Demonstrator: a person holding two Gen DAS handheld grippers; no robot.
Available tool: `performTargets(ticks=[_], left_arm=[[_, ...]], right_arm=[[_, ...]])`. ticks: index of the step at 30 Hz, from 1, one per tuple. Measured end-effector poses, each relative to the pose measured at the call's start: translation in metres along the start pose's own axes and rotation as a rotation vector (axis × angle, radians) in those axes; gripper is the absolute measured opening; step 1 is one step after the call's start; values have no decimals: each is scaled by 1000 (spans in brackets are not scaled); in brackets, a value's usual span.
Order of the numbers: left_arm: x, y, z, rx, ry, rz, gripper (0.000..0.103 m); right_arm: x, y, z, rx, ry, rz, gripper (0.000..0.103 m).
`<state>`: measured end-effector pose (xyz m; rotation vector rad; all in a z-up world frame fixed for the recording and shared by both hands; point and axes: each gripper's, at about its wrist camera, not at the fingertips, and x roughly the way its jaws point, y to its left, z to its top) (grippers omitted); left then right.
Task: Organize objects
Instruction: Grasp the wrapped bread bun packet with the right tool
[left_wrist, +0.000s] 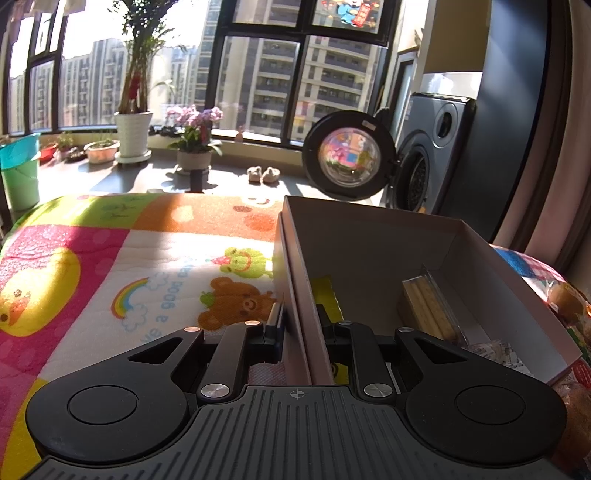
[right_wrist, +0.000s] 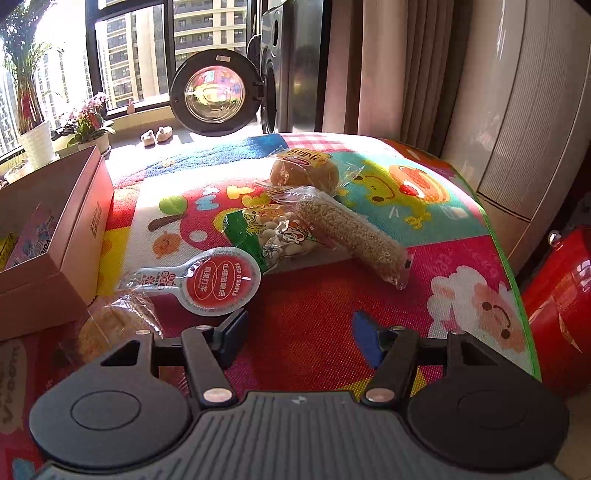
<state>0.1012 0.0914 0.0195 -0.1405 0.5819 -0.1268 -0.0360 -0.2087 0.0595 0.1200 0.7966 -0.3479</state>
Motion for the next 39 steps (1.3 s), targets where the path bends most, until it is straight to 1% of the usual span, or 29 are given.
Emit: performTargets(ticks=[6, 8, 10, 14, 18, 26, 29, 30, 34, 37, 39], left_arm=[[0, 0, 0, 1, -1, 0, 19], [0, 0, 0, 1, 0, 0, 19], [0, 0, 0, 1, -1, 1, 19], [0, 0, 0, 0, -1, 0, 19], [0, 0, 0, 0, 0, 0, 19], [0, 0, 0, 1, -1, 1, 19], [0, 0, 0, 3, -1, 2, 19], [0, 0, 0, 5, -1, 4, 19], [1, 0, -1, 6, -3, 2, 19], [1, -1, -2, 8, -3, 3, 19], [1, -1, -2, 7, -2, 2, 19]], right_arm=[[-23, 26, -14, -88, -17, 32, 63], [-31, 34, -16, -119, -48, 22, 64], [-37, 40, -16, -143, -74, 4, 68], [-46, 41, -12, -138, -86, 18, 69], [-51, 46, -11, -148, -88, 34, 74], [-51, 59, -17, -171, -73, 43, 74], [-51, 64, -18, -180, -70, 56, 77], [-50, 65, -18, -182, -64, 67, 78], [-40, 73, -18, -225, -42, 117, 89], [-30, 83, -12, -270, -56, 125, 91], [-23, 87, -5, -275, -52, 143, 91]])
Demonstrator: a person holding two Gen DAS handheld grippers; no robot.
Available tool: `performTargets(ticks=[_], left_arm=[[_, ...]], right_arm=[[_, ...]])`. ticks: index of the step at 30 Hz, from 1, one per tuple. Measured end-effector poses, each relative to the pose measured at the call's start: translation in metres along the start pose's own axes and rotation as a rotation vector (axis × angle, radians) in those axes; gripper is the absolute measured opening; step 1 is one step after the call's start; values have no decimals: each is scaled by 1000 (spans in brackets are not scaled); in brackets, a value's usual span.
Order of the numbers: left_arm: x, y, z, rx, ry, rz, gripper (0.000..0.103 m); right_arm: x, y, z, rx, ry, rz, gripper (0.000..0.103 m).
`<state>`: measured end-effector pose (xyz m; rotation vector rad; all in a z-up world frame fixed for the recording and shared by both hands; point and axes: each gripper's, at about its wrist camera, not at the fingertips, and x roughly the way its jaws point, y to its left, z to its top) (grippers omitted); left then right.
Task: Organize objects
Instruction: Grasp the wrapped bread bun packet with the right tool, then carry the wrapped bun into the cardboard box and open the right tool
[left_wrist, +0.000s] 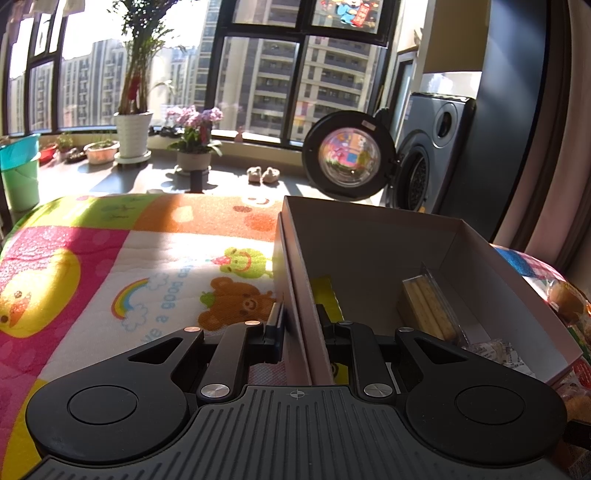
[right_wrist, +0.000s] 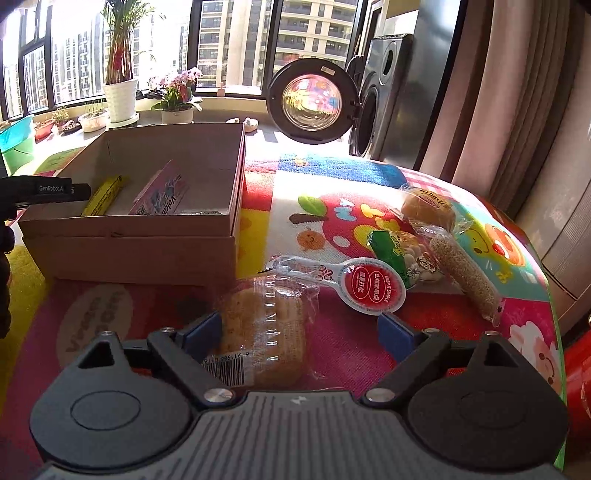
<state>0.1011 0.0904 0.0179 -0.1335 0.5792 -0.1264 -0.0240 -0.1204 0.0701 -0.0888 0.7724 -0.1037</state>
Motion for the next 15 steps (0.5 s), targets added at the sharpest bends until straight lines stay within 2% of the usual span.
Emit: performTargets(ticks=[3, 5, 6, 9, 12, 15], left_arm=[[0, 0, 0, 0, 0, 0, 19], [0, 0, 0, 1, 0, 1, 19], [0, 0, 0, 1, 0, 1, 19], [0, 0, 0, 1, 0, 1, 19], [0, 0, 0, 1, -1, 1, 19], [0, 0, 0, 1, -1, 1, 19]], right_arm=[[10, 0, 5, 10, 27, 52, 90], [13, 2, 3, 7, 78, 92, 83], [13, 4, 0, -4, 97, 101, 73], [6, 5, -14, -32, 119, 100, 64], [-7, -2, -22, -18, 136, 122, 59], [-17, -4, -28, -17, 165, 147, 59]])
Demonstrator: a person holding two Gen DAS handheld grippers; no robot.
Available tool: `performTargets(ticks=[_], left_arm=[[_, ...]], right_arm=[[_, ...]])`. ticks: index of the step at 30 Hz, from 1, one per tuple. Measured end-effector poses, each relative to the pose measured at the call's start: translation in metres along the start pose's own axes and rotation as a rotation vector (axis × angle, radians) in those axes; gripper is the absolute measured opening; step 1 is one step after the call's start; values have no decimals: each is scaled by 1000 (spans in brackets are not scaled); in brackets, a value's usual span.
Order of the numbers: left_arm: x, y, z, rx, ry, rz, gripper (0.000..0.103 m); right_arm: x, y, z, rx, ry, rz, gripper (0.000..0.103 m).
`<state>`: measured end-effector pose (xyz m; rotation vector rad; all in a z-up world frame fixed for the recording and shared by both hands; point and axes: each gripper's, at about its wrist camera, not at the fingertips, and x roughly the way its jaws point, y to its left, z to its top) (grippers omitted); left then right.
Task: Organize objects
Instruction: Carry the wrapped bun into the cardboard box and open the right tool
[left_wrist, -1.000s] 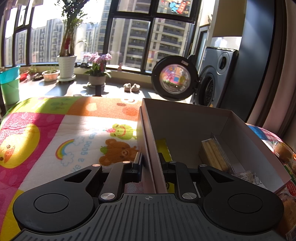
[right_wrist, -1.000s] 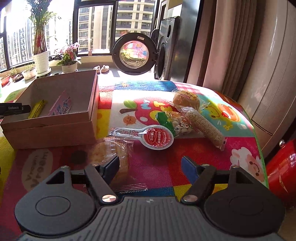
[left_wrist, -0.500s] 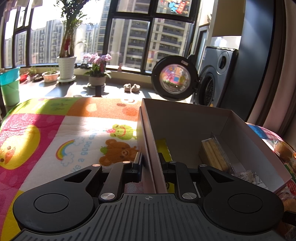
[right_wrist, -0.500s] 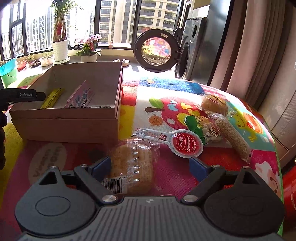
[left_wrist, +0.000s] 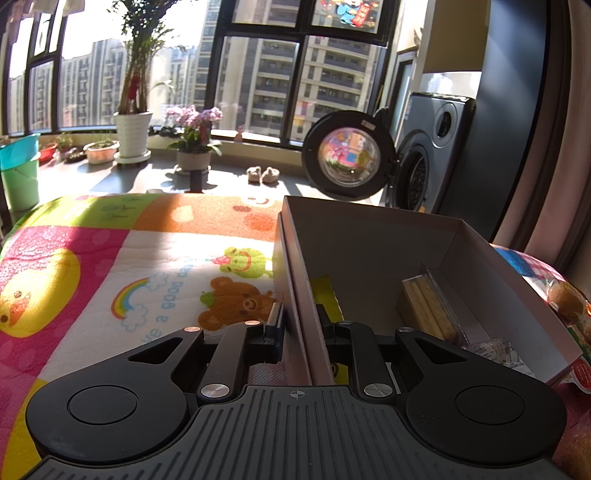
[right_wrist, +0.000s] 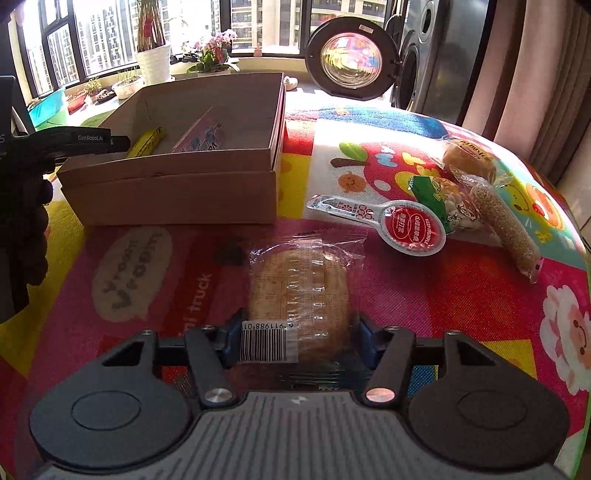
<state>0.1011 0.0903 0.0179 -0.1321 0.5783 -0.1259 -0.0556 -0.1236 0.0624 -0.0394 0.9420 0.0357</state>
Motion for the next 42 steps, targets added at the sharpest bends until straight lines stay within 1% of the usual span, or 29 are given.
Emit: performTargets(ticks=[3, 6, 11, 14, 16, 18, 21, 24, 26, 28, 31, 34, 36, 38, 40, 42], left_arm=[[0, -1, 0, 3, -1, -1, 19], [1, -1, 0, 7, -2, -3, 19], [1, 1, 0, -2, -1, -12, 19], [1, 2, 1, -2, -1, -11, 19], [1, 2, 0, -4, 0, -12, 19], [1, 2, 0, -6, 0, -13, 19], [1, 3, 0, -7, 1, -14, 19], [1, 3, 1, -7, 1, -14, 19], [1, 3, 1, -8, 1, -15, 19], [1, 3, 1, -8, 1, -15, 19], [1, 3, 0, -7, 1, -14, 19], [1, 3, 1, -9, 2, -16, 19], [1, 3, 1, -8, 1, -15, 19], [2, 3, 0, -9, 1, -16, 19], [2, 3, 0, -9, 2, -16, 19], [2, 3, 0, -8, 2, -15, 19]], right_arm=[[-9, 4, -6, -6, 37, 50, 59], [-20, 10, -12, -34, 54, 87, 58], [-34, 17, -19, -63, 88, 96, 56], [-48, 20, -17, -73, 85, 108, 56], [-62, 23, -10, -89, 61, 115, 55], [-80, 29, 5, -120, 13, 128, 55], [-103, 42, 36, -165, -70, 145, 55], [-108, 55, 74, -195, -133, 156, 55], [-102, 64, 99, -204, -154, 148, 55], [-87, 72, 126, -184, -148, 151, 55], [-57, 84, 168, -130, -126, 174, 55], [-30, 98, 196, -105, -127, 169, 55], [-14, 105, 209, -93, -133, 156, 55], [8, 112, 221, -65, -105, 180, 56], [23, 113, 224, -35, -80, 197, 57], [29, 113, 224, -28, -71, 202, 58]])
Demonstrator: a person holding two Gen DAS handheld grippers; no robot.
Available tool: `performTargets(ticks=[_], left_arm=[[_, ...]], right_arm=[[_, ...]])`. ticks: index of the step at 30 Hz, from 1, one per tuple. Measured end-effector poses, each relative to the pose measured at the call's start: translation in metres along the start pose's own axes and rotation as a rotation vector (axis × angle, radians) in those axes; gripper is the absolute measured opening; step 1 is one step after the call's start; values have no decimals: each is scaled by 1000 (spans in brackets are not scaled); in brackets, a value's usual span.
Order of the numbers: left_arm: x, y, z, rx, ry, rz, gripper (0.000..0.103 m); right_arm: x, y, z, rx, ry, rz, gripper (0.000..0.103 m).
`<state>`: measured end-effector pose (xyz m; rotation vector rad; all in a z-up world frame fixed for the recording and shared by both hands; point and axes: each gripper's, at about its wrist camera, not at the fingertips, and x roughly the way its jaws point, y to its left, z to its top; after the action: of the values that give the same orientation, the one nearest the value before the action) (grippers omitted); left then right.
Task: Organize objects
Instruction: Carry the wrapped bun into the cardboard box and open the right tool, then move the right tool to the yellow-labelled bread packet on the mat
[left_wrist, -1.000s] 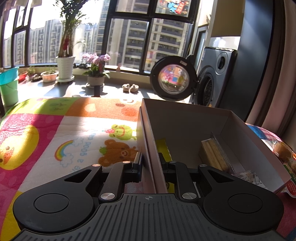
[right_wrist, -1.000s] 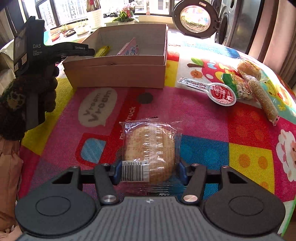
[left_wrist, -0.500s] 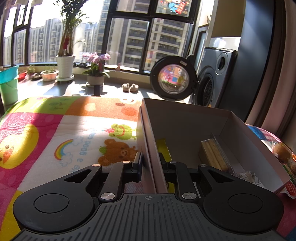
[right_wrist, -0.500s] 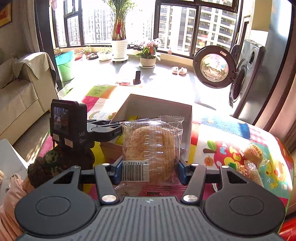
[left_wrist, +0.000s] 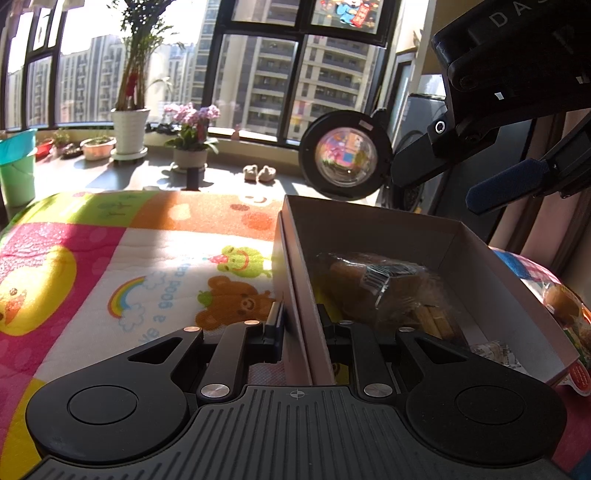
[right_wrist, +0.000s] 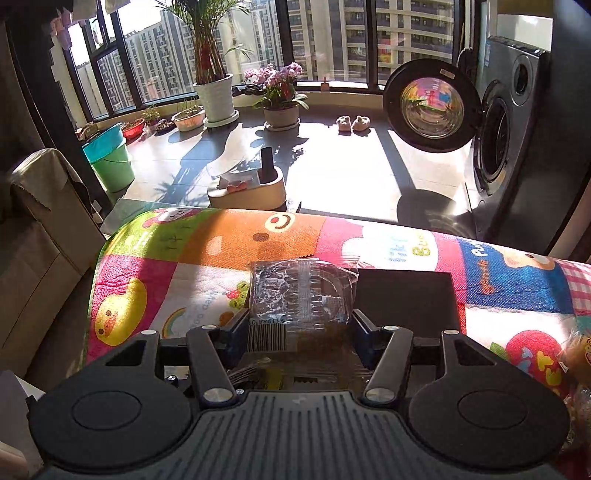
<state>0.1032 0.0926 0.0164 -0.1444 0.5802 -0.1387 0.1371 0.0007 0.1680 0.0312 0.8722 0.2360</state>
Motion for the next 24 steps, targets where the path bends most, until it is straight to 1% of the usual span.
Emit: performTargets(ticks=[3, 6, 8, 11, 13, 15, 20, 24], left_arm=[[-1, 0, 0, 0, -1, -1, 19], [-1, -1, 0, 0, -1, -1, 19], [-1, 0, 0, 0, -1, 0, 19], [-1, 0, 0, 0, -1, -1, 19], [-1, 0, 0, 0, -1, -1, 19], [-1, 0, 0, 0, -1, 0, 19], [-1, 0, 0, 0, -1, 0, 19], [-1, 0, 0, 2, -1, 1, 19]], right_arm=[[-4, -9, -6, 9, -4, -13, 62], [-19, -26, -14, 5, -24, -61, 68], [-32, -45, -20, 4, -42, -110, 71], [-49, -83, -31, 26, -58, -201, 75], [-54, -108, -39, 61, -51, -253, 78], [-57, -140, -49, 112, -36, -309, 78], [-55, -206, -78, 240, -8, -417, 79], [-46, -239, -95, 257, 1, -509, 80]])
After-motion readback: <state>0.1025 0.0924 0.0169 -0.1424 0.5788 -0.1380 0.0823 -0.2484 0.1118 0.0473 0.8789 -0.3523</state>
